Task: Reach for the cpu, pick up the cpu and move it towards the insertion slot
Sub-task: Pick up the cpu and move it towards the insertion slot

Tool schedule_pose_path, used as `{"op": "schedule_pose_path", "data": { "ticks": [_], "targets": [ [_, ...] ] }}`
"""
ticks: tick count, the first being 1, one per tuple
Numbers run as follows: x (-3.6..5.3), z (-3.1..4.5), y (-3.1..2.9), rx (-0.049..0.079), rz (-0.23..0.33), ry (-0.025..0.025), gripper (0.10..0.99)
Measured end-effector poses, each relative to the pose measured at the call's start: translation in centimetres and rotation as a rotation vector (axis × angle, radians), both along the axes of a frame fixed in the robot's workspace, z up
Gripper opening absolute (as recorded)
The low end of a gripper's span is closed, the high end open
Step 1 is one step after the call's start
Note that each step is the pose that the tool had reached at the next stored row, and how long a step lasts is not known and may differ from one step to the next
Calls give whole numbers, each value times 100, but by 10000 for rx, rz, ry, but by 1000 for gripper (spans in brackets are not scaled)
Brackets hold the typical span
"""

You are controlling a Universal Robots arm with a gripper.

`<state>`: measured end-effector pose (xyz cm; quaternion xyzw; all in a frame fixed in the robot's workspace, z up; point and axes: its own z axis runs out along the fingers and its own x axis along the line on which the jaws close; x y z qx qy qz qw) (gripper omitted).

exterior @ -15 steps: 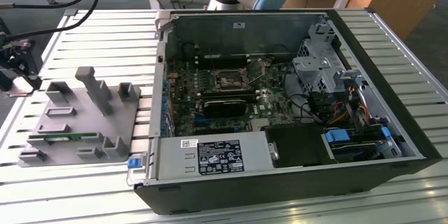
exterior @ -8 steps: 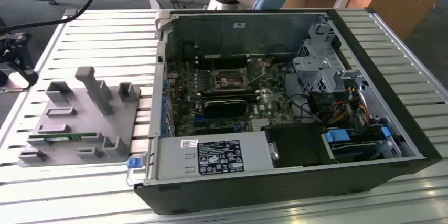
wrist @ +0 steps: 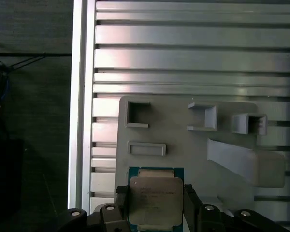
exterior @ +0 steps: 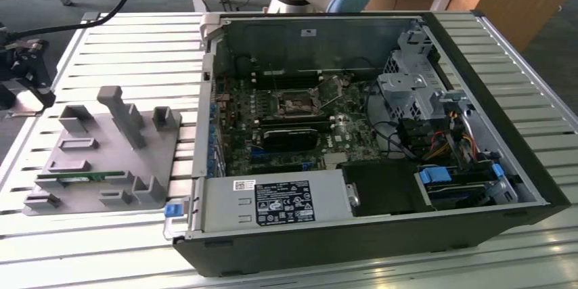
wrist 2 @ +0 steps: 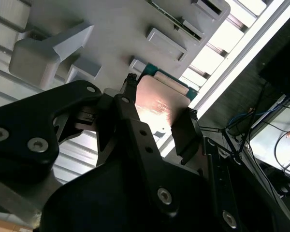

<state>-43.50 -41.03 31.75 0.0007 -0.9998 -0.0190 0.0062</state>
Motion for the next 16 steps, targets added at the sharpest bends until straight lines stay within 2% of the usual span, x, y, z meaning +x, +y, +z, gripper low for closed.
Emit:
{"op": "schedule_pose_path", "data": {
  "ticks": [3, 7, 16],
  "targets": [
    [31, 29, 0, -2, 0, 39, 541],
    [57, 100, 0, 0, 1, 67, 541],
    [214, 111, 0, 1, 0, 73, 541]
  ]
}}
